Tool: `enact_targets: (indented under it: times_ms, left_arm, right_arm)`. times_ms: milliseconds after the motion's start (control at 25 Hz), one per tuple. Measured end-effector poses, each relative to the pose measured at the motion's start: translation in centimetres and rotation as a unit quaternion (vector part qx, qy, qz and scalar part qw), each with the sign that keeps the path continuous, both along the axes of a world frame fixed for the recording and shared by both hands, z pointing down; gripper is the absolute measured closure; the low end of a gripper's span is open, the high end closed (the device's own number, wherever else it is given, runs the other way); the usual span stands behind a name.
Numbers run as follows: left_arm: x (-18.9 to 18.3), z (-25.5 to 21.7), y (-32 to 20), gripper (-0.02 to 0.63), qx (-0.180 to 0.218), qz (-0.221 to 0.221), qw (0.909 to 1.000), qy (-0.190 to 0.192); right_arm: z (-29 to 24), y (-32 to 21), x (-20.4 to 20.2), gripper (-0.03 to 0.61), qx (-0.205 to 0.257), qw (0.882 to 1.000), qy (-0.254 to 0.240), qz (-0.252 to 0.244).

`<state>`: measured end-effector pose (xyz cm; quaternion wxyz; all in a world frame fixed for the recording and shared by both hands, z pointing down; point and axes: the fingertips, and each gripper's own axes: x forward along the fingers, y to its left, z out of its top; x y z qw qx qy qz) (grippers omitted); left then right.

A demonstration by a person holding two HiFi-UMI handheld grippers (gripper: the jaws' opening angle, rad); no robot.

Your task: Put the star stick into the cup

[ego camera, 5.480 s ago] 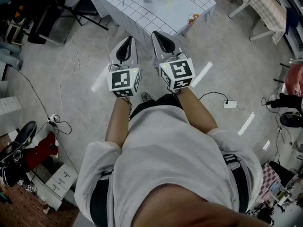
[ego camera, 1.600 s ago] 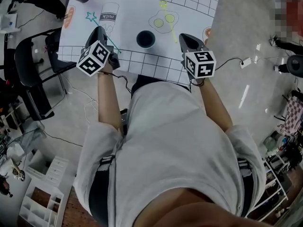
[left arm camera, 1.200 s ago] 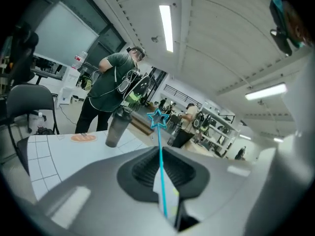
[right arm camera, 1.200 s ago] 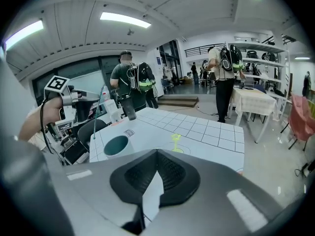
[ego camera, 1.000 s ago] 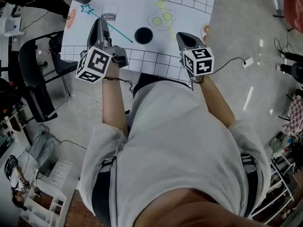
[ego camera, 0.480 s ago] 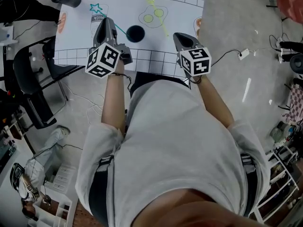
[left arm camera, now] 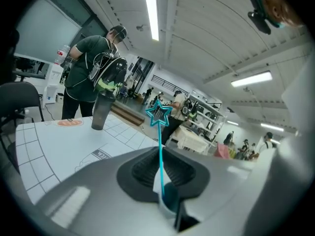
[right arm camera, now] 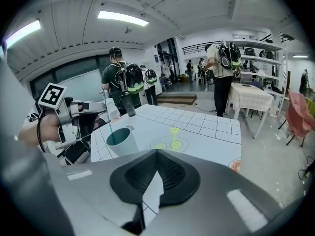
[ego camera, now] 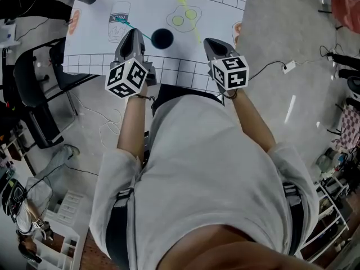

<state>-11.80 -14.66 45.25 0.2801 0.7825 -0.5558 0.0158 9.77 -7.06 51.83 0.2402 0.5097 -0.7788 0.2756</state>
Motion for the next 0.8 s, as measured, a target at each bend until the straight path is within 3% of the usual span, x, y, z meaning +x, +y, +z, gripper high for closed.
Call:
enact_targets:
  times_ms: [520,720,800]
  left_arm:
    - [1.6,3.1,1.6,0.594,-0.050,0.041,0.9979,-0.010]
    - [2.5,4.2,2.2,0.590,-0.070,0.086,0.9925,-0.052]
    - [2.7,4.4,2.5,0.554,-0.075,0.100,0.9903,-0.060]
  right_arm:
    - [0.6,-1.4,-1.2,0.580,-0.004,1.000,0.004,-0.023]
    - [1.0,-1.5,-1.4,0.580,-0.011,0.999,0.010,-0.030]
    - [1.2,-1.6,-1.4,0.580,-0.013,0.999,0.013,-0.033]
